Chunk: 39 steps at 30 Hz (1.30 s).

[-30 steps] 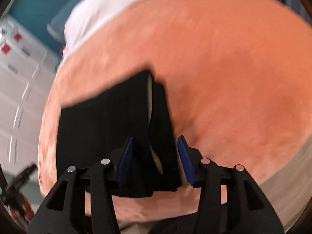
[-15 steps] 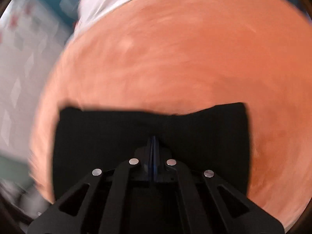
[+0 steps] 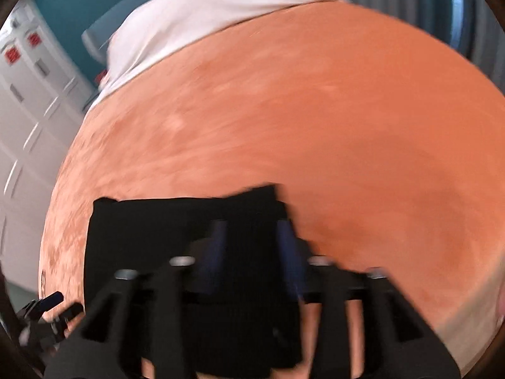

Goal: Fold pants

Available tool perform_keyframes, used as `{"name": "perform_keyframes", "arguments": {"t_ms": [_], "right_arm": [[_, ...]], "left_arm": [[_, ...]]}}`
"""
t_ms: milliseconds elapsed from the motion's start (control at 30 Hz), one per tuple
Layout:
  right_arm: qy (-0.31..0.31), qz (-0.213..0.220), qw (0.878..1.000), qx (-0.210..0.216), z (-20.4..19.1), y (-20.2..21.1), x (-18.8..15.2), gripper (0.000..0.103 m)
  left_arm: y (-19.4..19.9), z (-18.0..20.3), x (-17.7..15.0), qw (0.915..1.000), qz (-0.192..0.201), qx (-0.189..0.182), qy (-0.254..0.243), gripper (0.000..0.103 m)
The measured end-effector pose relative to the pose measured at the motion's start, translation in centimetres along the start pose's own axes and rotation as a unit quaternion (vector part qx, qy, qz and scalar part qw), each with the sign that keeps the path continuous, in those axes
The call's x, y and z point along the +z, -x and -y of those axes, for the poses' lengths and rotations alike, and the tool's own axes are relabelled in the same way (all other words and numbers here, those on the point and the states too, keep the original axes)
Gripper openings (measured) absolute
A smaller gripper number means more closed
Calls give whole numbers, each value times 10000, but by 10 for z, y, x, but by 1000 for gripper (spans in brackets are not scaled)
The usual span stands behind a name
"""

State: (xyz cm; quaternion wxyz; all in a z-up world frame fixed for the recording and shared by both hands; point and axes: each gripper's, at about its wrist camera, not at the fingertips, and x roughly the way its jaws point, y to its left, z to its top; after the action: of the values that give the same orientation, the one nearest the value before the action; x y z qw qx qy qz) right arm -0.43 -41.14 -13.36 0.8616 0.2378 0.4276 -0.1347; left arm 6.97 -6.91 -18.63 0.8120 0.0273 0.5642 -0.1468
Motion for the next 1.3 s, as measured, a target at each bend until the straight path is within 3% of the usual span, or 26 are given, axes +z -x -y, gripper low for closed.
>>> {"name": "perform_keyframes", "arguments": {"t_ms": [100,200,300,400,433,533,567,633,700,833,900,967,1033,1067,1133,1167,1233,1300], "right_arm": [[-206,-77,9997,-140,31,15,-19,69],[-432,-474,9979,116,52,4,-42,75],[-588,-815,9941,412,50,-18,-53,87],[-572,-1047,9915,517,37,-46,-65,88],[-500,-977,9927,508,34,-47,-68,72],[-519,-964,9913,735,19,-48,-68,41],[-473,-976,9913,751,14,-46,-65,39],[-363,-882,9922,808,2,-33,-57,35],[-200,-724,9912,1087,-20,-15,-49,35],[308,-537,9848,1622,-74,13,-38,34],[396,-613,9802,1839,-92,9,-43,36],[421,-789,9795,1806,-99,-14,-58,40],[372,-1252,9806,1460,-96,-60,-85,45],[330,-1515,9805,1204,-94,-79,-96,52],[-214,-1284,9823,1349,-83,-71,-102,53],[-281,-1158,9861,1162,-83,-57,-100,53],[-31,-612,9957,697,-93,-26,-93,45],[517,-336,9952,762,-122,-3,-82,31]], "left_arm": [[-26,1,5,9993,-277,-232,31,90],[-50,2,4,9961,-536,-666,228,91],[-71,-2,1,9898,-710,-1023,690,95],[-76,0,1,9895,-578,-1028,830,98],[-77,3,2,9901,-555,-1028,781,98],[-70,10,9,9905,-422,-1196,522,60],[-64,8,12,9908,-354,-1180,557,44],[-47,1,18,9889,-247,-1314,643,35],[-21,-14,26,9861,-18,-1480,756,33],[39,-53,30,9906,601,-1018,692,36],[53,-77,22,9905,583,-938,819,45],[43,-90,9,9927,443,-685,890,63],[12,-93,-11,9974,201,381,571,62],[2,-93,-17,9964,62,693,480,65],[10,-100,-31,9961,303,487,665,65],[19,-105,-33,9950,418,467,777,65],[39,-109,-38,9915,673,693,870,65],[55,-110,-36,9890,881,777,901,65]]}}
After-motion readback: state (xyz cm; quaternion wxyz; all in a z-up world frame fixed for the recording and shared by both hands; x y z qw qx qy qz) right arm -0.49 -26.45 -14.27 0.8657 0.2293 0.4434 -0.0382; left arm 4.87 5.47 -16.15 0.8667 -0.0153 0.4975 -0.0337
